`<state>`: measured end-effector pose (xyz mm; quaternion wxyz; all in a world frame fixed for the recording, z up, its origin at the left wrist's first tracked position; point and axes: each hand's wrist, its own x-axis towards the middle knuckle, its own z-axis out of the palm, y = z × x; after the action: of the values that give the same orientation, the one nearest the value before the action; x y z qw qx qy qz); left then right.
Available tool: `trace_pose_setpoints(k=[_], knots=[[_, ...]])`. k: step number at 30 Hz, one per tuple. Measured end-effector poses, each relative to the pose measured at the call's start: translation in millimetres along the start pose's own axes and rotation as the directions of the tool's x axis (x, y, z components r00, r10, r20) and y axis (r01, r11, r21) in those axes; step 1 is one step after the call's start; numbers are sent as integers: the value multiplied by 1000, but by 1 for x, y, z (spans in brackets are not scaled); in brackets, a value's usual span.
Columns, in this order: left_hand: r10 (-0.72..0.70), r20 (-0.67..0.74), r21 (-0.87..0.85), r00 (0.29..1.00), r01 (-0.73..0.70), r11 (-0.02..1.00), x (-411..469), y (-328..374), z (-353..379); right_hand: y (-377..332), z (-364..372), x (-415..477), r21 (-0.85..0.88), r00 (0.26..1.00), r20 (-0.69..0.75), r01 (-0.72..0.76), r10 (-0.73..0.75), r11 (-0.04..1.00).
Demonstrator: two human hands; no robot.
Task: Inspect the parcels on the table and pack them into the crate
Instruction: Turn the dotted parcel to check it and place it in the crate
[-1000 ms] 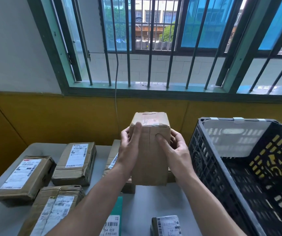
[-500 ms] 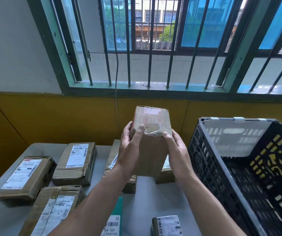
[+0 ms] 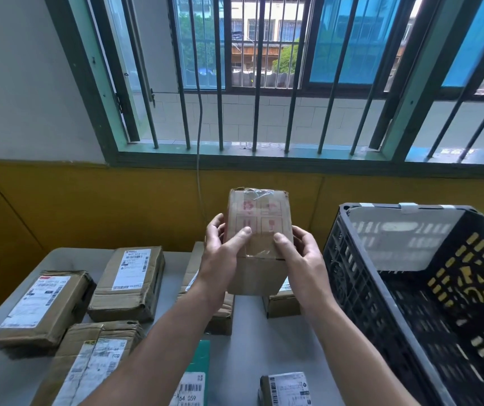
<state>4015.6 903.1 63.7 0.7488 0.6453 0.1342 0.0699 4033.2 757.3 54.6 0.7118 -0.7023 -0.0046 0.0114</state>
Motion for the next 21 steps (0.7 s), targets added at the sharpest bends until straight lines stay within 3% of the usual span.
trace_pose_setpoints(k=[12,17,21], knots=[[19,-10,-30,1000,-19,999,0,-1,0,2,1,-1,46,999,-37,17,-15,999],[37,-37,-6,999,-37,999,-2,3,3,3,0,-2,108,999,36,4,-8,994],[26,-55,-10,998,-26,1000,-2,5,2,2,0,-1,131,1000,-10,27,-26,991]])
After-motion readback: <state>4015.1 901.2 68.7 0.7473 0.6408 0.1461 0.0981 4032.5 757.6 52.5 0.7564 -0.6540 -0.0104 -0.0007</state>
